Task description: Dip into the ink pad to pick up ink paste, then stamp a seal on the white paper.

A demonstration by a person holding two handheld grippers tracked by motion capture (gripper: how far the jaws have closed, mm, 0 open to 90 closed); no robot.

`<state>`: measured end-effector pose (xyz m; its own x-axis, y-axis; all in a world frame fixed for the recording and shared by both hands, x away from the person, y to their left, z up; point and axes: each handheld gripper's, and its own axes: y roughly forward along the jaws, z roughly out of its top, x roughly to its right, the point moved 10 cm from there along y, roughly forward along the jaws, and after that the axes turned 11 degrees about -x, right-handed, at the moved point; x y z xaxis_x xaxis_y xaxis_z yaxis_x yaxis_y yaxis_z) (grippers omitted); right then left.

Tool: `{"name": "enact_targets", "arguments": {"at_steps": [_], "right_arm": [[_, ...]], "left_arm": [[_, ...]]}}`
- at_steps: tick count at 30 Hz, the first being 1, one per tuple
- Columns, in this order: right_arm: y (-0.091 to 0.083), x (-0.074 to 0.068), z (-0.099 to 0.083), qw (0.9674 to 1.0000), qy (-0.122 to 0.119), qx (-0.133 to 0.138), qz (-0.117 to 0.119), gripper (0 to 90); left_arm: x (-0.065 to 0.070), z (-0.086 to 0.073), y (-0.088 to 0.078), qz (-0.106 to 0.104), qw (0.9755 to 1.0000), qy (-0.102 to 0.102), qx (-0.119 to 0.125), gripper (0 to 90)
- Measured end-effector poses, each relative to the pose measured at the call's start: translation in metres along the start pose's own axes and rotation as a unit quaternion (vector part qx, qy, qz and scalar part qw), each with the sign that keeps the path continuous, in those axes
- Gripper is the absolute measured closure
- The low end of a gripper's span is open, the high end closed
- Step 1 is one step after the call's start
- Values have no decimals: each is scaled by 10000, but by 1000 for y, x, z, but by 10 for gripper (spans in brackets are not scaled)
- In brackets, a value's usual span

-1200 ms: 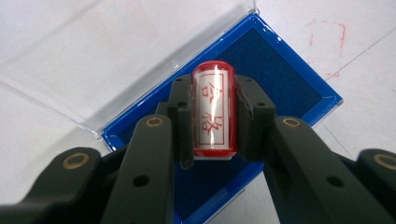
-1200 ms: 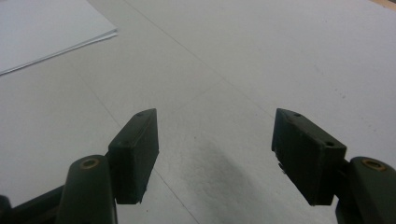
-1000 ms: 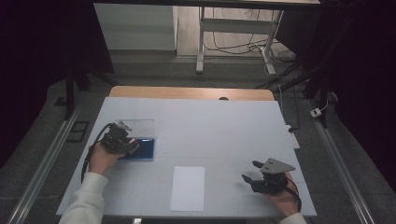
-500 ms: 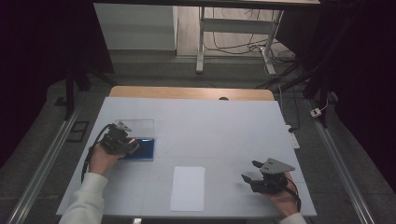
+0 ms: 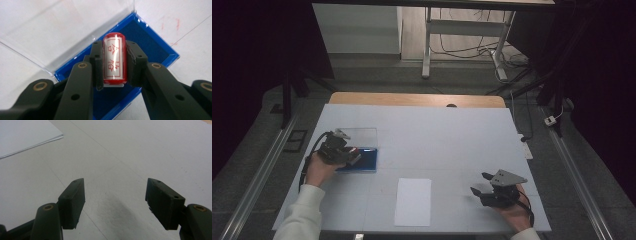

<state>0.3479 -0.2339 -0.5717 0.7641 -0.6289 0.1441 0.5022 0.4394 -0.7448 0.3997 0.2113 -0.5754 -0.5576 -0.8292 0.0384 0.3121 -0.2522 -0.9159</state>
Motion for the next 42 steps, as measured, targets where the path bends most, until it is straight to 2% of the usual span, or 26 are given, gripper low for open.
{"name": "enact_targets", "arguments": {"at_steps": [2,5,12,17,21,23,32,36,39,42], "right_arm": [[0,0,0,10000,5,9,-2,315],[0,1,0,10000,8,16,18,315],[-3,3,-1,10000,10,53,1,315],[-3,3,-1,10000,34,71,0,315],[-3,3,-1,10000,29,55,-2,315],[-3,3,-1,10000,39,59,-6,315],[-4,4,-2,10000,33,65,-27,316],[-4,4,-1,10000,25,68,-20,316],[-3,4,-2,10000,23,59,-22,316],[-3,4,-2,10000,22,66,-26,317]], "left_arm": [[-1,0,-1,-77,10000,-26,21,699],[-3,1,-3,-17,10000,-57,69,699],[-1,6,-22,5,9991,-107,410,699],[2,8,-30,-114,9983,-100,554,699],[8,11,-39,-192,9973,-56,710,699],[12,14,-44,-295,9962,14,824,699],[19,16,-50,-382,9948,112,939,699],[27,19,-57,-578,9924,178,1072,699],[30,20,-59,-603,9919,217,1099,699],[38,23,-63,-696,9904,316,1155,699]]}}
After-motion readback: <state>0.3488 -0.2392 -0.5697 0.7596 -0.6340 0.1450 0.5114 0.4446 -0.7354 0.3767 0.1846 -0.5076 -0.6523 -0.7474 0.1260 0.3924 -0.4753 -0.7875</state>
